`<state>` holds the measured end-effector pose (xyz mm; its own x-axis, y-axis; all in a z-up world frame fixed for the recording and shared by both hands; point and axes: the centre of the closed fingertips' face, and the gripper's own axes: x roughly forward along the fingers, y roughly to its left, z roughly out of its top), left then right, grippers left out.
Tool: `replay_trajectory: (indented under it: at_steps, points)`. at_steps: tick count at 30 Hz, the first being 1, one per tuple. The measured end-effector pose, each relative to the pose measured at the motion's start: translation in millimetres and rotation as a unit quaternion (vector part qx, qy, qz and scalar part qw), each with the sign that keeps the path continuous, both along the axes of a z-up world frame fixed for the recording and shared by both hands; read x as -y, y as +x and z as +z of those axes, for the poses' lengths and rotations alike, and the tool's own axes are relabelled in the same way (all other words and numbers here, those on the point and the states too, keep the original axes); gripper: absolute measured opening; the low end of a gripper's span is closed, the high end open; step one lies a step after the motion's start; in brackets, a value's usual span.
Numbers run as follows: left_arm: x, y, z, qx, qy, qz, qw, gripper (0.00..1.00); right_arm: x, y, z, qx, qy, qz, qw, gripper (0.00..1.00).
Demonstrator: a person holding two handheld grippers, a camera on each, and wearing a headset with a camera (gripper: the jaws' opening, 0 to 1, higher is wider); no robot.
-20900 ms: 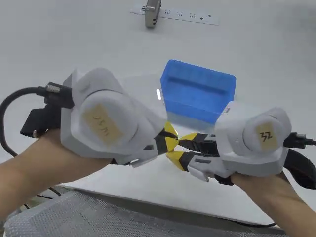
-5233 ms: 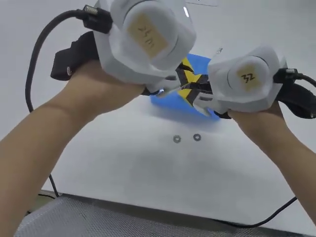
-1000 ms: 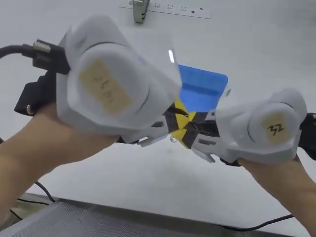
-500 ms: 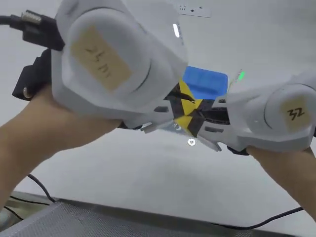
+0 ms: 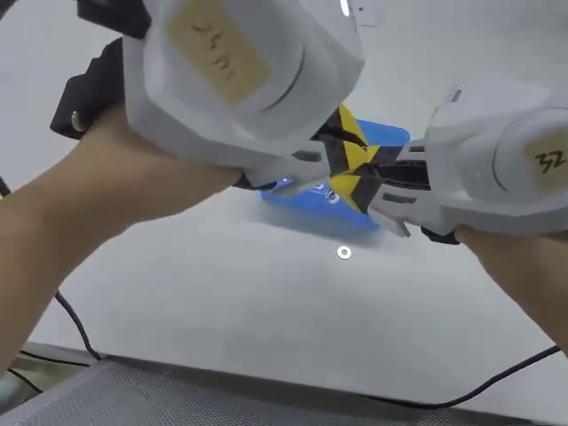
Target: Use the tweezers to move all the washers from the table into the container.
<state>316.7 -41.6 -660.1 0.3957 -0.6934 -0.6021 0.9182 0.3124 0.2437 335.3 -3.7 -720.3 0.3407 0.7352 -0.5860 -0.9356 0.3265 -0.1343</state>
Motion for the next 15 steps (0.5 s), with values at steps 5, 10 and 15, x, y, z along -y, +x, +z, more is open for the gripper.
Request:
replay_trajectory:
  at_steps: [5,10,15]
  points:
    - [0.9,10.6,-6.2,-0.002,-0.001,0.004,1.0,0.0,0.6,10.3,-5.8,0.003,-0.006,-0.006,1.0,0.03]
    - [1.3,17.9,-13.1,0.0,0.002,0.007,1.0,0.0,1.2,18.5,-12.9,0.004,-0.011,-0.01,0.9999,0.03]
    - [1.4,25.6,-20.5,-0.003,0.003,0.011,0.9999,0.0,2.0,24.5,-20.3,0.002,-0.015,-0.014,0.9998,0.03]
